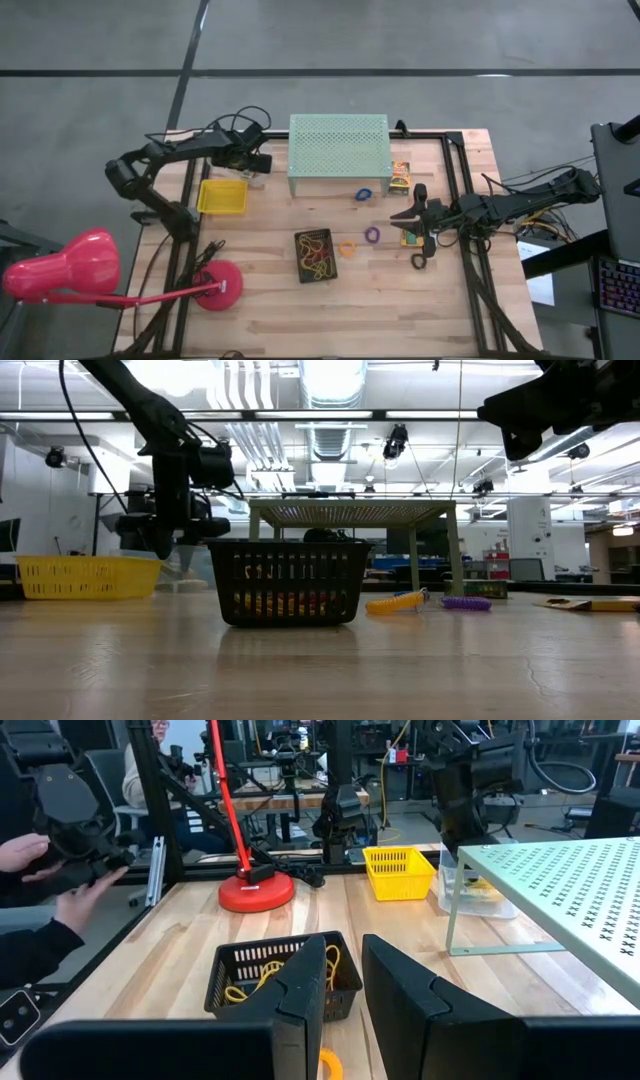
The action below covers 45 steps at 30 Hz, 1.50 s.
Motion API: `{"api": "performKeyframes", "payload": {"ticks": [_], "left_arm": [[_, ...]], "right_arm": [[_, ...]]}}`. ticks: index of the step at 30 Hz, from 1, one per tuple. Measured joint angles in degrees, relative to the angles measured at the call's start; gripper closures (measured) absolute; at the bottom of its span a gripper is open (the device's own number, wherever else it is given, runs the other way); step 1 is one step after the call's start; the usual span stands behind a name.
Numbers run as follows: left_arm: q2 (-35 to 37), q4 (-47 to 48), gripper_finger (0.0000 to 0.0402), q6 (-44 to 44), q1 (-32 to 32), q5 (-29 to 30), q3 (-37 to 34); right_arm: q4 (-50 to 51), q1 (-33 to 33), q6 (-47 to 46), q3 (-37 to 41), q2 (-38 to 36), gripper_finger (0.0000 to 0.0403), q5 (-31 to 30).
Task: Pick & Place Office Desk Supplies
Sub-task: Put the small crayon box into the transparent bin, then put the bottom big crayon box into the transparent bin
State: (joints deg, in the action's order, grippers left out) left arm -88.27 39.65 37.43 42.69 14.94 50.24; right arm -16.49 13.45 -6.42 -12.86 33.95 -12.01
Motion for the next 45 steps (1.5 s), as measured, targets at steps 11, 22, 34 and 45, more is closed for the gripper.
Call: {"api": "performKeyframes", "payload": {"ticks": [11, 22, 34, 45], "left_arm": [[0.04, -0.93, 0.016, 0.03, 0.0, -0.18, 0.07], [0.04, -0.87, 0.0131, 0.05, 0.0, -0.16, 0.07], [10.13, 4.79, 0.0131, -0.02, -0.63, -1.05, 0.76], [27.04, 4.91, 0.0133, -7.71, -15.3, -4.46, 0.1]], "right_arm": [[0.01, 0.01, 0.0, 0.0, 0.0, 0.0335, 0.0], [0.0, 0.0, 0.0, 0.0, 0.01, 0.0335, 0.0], [0.01, 0.01, 0.0, 0.01, 0.0, 0.0335, 0.0], [0.0, 0.0, 0.0, 0.01, 0.0, 0.0335, 0.0]]}}
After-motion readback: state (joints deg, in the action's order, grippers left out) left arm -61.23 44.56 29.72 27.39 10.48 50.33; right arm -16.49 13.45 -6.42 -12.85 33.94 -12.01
